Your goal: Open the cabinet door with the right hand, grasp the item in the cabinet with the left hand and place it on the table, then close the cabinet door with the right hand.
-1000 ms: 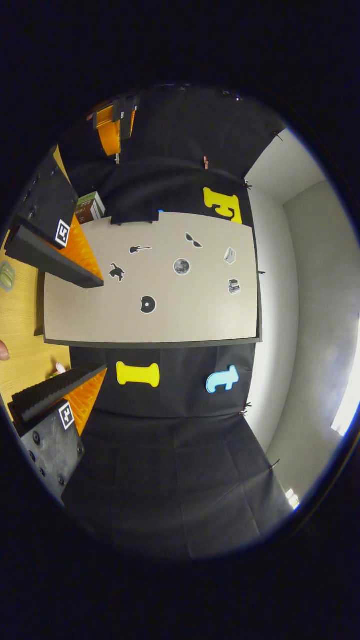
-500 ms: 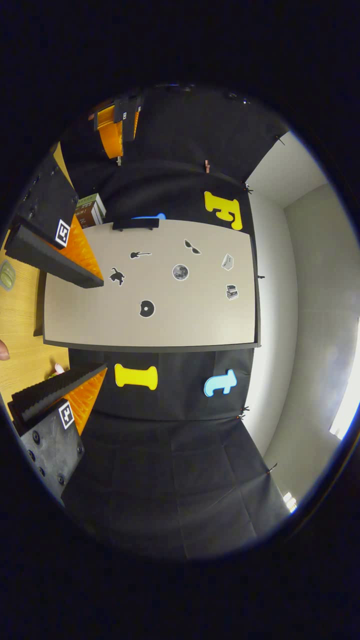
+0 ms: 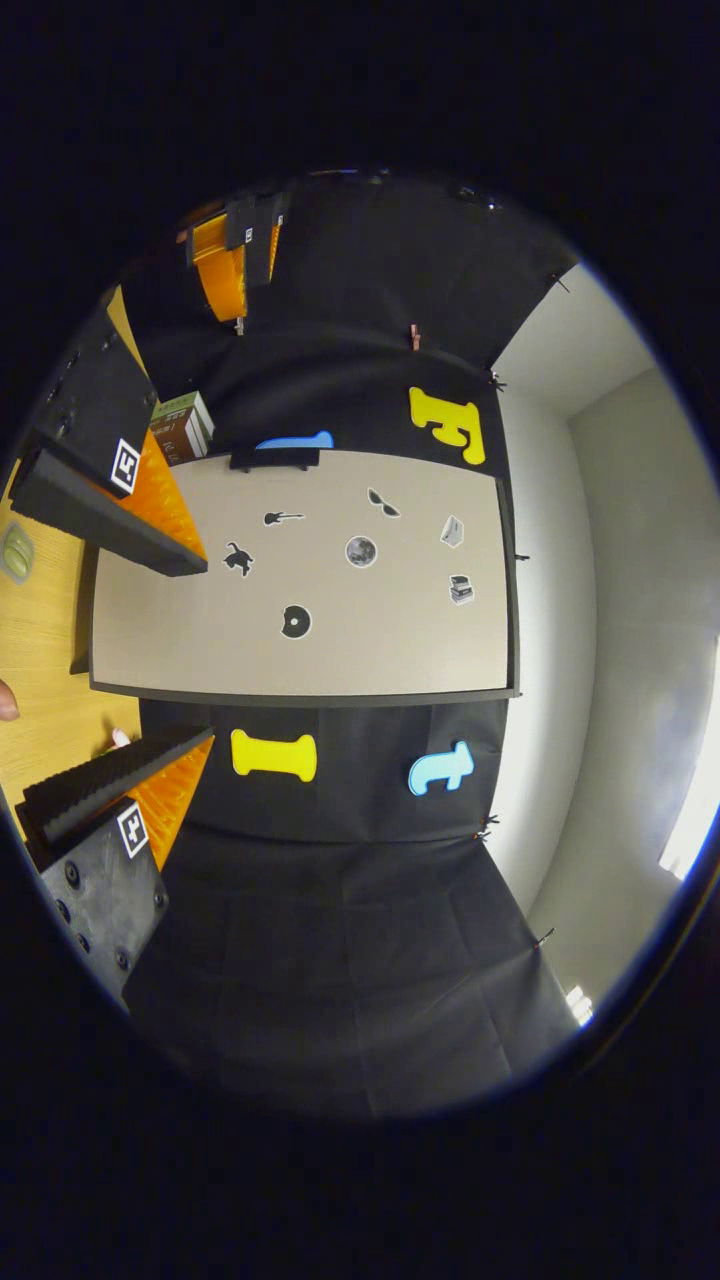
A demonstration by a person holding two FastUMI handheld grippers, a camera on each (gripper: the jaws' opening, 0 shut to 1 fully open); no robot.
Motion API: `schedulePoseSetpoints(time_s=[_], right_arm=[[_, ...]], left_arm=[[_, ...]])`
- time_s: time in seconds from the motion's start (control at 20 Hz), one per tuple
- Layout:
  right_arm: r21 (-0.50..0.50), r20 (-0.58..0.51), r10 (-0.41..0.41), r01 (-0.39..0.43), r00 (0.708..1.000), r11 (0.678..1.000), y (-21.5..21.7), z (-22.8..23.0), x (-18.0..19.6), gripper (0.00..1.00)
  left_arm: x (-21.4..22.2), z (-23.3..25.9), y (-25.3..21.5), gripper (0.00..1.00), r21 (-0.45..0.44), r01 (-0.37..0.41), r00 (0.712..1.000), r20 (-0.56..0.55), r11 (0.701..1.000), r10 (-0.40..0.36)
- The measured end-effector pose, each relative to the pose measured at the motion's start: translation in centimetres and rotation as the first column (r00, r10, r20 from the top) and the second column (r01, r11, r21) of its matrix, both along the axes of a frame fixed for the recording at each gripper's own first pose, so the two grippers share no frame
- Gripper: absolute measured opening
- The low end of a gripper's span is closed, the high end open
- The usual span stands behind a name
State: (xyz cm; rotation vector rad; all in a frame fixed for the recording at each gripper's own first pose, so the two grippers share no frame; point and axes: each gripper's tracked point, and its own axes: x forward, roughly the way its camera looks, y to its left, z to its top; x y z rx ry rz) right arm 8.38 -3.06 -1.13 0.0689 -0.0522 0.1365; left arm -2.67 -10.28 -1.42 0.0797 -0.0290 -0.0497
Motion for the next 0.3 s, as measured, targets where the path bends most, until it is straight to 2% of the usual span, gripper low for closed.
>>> schedulePoseSetpoints(time_s=[0.3], right_arm=[[0.003,0.001,-0.004,0.004,1.000,1.000,-0.32,0.03,-0.66,0.95]], left_arm=[[-0.76,0.18,-0.19,0.95,-0.005,0.003,1.000,0.000,1.000,-0.003]])
